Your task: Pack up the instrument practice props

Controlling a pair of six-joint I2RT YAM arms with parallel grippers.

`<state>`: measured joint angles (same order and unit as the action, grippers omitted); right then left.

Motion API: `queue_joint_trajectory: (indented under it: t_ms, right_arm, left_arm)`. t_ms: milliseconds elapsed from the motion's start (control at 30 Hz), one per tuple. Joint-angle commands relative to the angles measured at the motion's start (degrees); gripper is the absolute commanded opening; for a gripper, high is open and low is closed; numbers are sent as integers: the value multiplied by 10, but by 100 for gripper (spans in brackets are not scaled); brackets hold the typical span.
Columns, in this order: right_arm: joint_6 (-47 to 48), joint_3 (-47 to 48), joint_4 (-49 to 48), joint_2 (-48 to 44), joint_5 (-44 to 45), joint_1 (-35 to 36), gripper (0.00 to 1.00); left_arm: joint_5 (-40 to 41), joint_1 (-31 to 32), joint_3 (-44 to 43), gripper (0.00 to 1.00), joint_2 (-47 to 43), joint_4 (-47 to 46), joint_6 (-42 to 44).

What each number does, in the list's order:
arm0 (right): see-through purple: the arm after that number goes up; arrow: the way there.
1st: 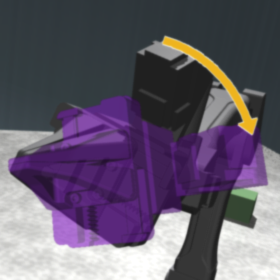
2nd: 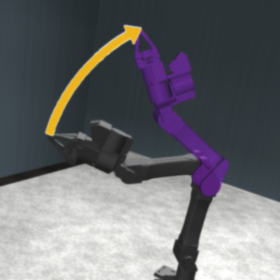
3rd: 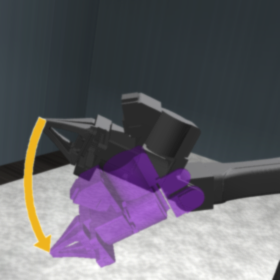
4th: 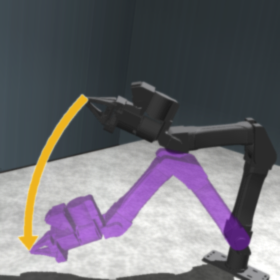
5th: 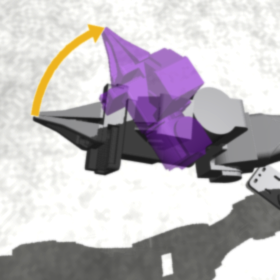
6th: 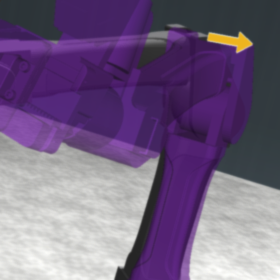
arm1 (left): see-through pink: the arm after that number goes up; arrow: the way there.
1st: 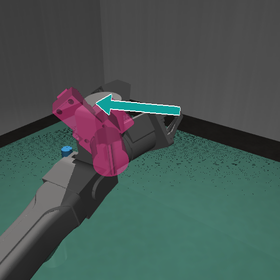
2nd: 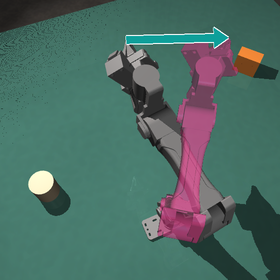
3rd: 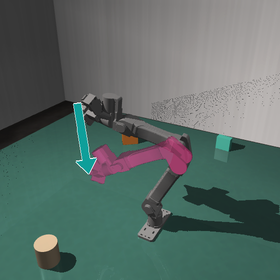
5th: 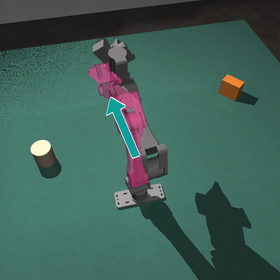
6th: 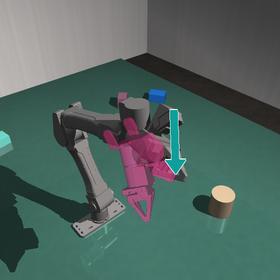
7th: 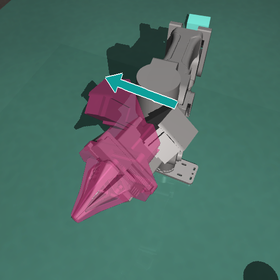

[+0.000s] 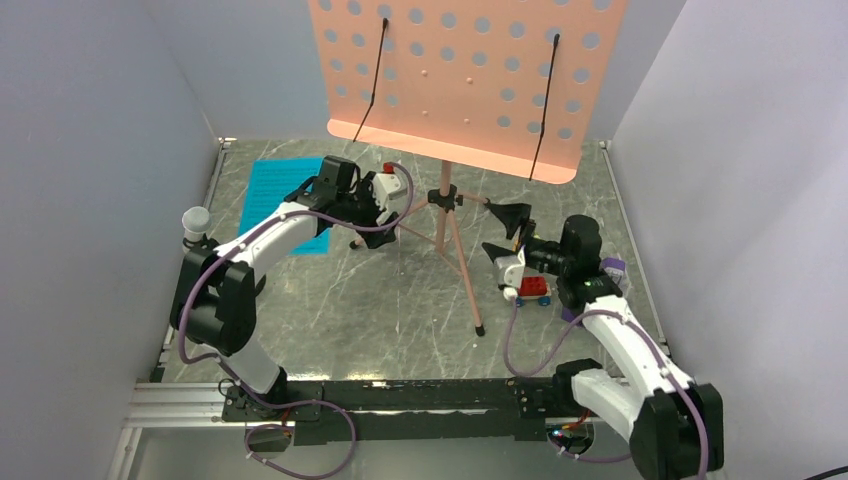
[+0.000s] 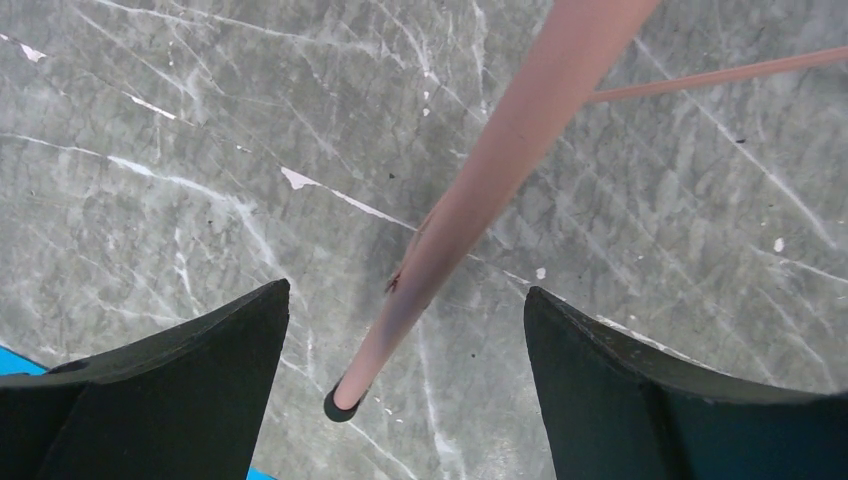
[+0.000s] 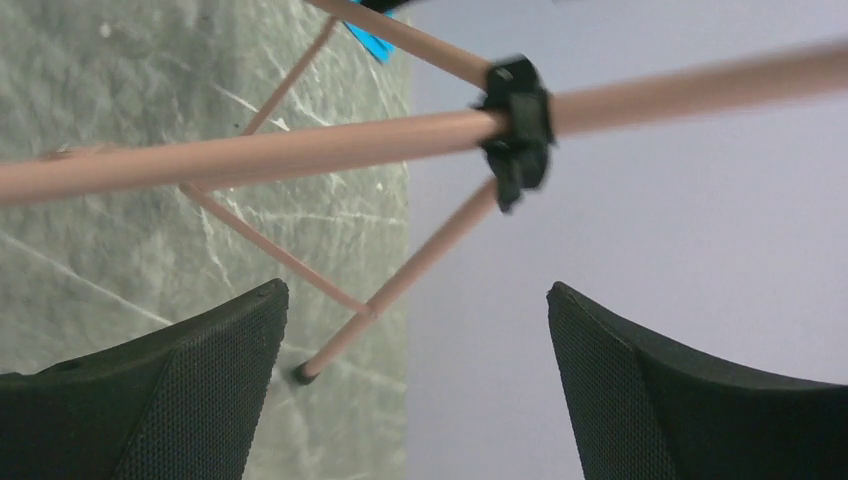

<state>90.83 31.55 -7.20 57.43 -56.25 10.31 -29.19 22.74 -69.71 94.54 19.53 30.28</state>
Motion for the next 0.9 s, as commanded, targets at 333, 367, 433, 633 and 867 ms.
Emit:
queue_joint_trajectory:
  t_ms: [333, 367, 433, 633, 867]
  right_arm:
    - [-1108, 158, -69, 112, 24, -1, 93]
    - [-1148, 156, -101, 118, 22, -1, 92]
    - [-1187, 178, -102, 140, 22, 0, 91]
    - [-1274, 218, -128, 197, 37, -3, 90]
    - [-1194, 209, -88, 175, -22, -20, 80]
  left_arm:
    - [-61, 3, 42, 91, -60, -63, -83]
    - [-61, 3, 42, 91, -61, -64, -84]
    - [-61, 3, 44, 91, -63, -66, -87]
    - [-59, 3, 61, 91, -74, -63, -88]
    - [-55, 3, 66, 91, -81, -48, -77]
